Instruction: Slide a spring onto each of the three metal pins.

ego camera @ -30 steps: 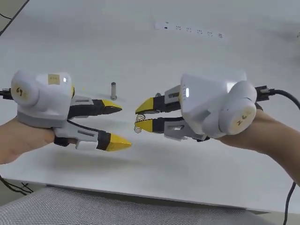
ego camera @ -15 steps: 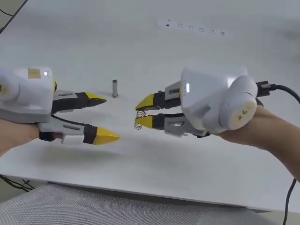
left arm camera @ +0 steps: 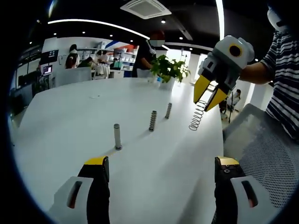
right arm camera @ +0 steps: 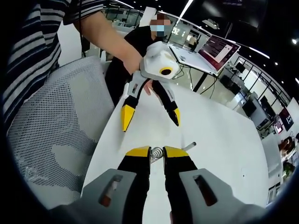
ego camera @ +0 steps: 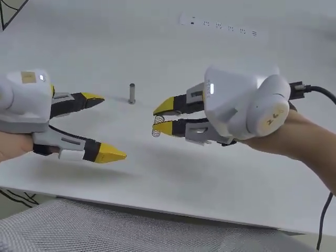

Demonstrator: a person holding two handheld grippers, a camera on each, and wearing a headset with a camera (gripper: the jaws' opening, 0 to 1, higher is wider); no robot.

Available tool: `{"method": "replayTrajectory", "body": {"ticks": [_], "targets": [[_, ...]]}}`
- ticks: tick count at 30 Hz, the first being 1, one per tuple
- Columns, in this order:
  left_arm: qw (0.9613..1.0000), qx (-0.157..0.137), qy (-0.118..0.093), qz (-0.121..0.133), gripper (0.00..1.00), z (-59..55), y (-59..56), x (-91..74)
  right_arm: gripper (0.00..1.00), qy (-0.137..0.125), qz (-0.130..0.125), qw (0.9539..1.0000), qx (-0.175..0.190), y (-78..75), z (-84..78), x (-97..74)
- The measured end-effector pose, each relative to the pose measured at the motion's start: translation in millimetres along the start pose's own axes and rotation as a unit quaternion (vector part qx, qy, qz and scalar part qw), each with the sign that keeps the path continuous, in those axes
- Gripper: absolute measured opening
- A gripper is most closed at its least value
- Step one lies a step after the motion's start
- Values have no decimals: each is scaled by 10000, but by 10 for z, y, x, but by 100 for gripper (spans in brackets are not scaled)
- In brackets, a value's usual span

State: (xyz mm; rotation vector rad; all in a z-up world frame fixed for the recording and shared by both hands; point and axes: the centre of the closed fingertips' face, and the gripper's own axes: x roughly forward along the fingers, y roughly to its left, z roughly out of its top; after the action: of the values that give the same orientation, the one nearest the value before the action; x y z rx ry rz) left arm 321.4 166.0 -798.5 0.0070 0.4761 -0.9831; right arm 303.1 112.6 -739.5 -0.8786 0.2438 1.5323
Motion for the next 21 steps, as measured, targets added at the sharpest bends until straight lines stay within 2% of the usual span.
{"method": "replayTrajectory", "body": {"ticks": [11,21], "targets": [[9999,72,-68,43,94,-5,-1,-56,12,45,-3,10000,-9,-99,-17,63],[9999,9,-95,78,92,-23,15,-96,12,68,-50,9999,-63,-328,0,159]]}}
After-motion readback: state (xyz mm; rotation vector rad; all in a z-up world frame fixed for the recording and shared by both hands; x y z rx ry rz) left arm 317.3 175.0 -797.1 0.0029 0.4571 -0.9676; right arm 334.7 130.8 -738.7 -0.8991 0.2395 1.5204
